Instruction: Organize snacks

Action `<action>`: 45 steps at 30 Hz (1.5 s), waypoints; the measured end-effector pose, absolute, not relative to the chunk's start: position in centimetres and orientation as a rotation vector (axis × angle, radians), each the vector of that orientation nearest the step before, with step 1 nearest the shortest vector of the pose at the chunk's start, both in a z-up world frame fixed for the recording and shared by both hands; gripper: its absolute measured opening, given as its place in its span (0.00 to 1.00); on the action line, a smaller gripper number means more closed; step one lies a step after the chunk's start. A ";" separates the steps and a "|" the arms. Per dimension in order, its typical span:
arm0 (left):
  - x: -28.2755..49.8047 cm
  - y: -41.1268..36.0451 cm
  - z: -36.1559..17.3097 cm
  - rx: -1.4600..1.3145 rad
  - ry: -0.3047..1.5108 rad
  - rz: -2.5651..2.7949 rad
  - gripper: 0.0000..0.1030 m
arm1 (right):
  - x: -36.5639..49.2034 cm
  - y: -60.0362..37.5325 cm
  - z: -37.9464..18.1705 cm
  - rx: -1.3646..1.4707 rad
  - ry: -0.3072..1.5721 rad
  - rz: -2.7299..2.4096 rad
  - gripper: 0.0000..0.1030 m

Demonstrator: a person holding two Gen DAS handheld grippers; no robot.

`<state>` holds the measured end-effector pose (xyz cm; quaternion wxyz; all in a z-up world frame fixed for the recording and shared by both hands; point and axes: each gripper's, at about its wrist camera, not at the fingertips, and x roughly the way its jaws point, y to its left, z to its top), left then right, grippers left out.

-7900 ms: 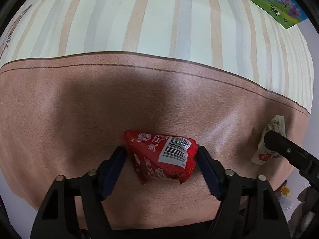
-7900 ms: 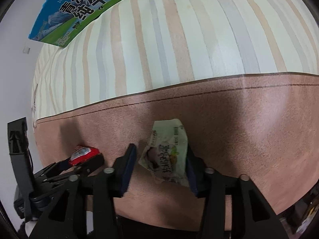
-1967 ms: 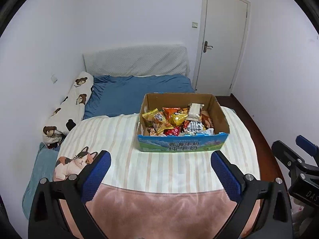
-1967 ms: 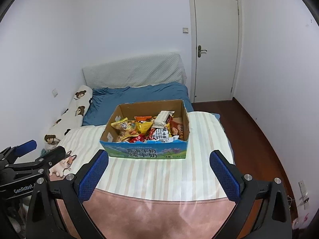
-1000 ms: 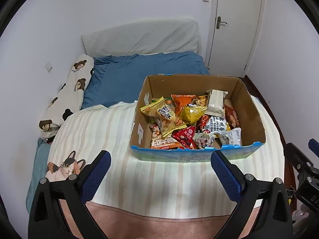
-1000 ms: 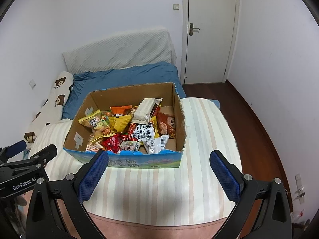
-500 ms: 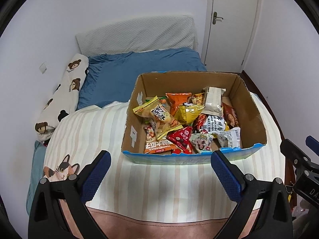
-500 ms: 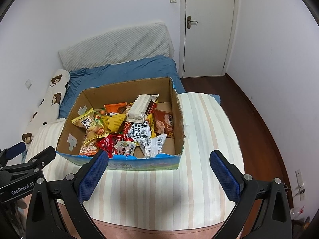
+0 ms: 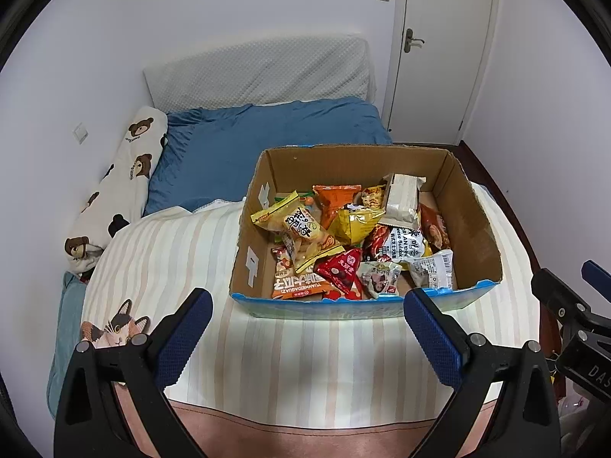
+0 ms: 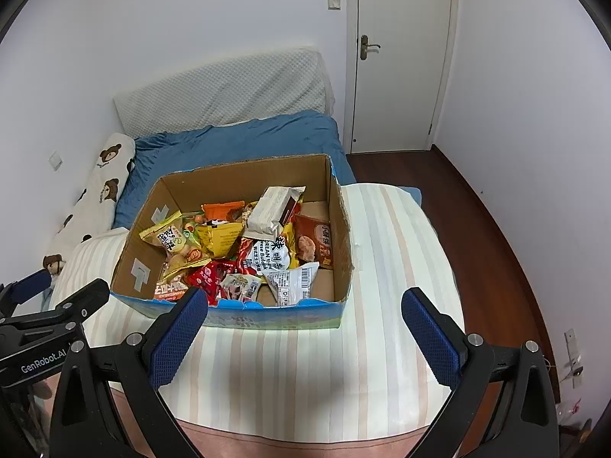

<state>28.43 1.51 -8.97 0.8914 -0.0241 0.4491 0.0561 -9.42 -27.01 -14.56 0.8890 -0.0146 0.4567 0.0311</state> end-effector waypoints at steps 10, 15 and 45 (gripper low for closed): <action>28.0 1.3 -8.5 -0.044 0.921 0.111 1.00 | -9.7 -27.1 -13.9 -0.032 0.937 0.062 1.00; 27.8 1.0 -8.2 -0.041 0.912 0.105 1.00 | -9.9 -27.2 -13.7 -0.035 0.931 0.057 1.00; 27.1 0.8 -7.2 -0.037 0.892 0.094 1.00 | -11.2 -27.1 -12.4 -0.040 0.902 0.064 1.00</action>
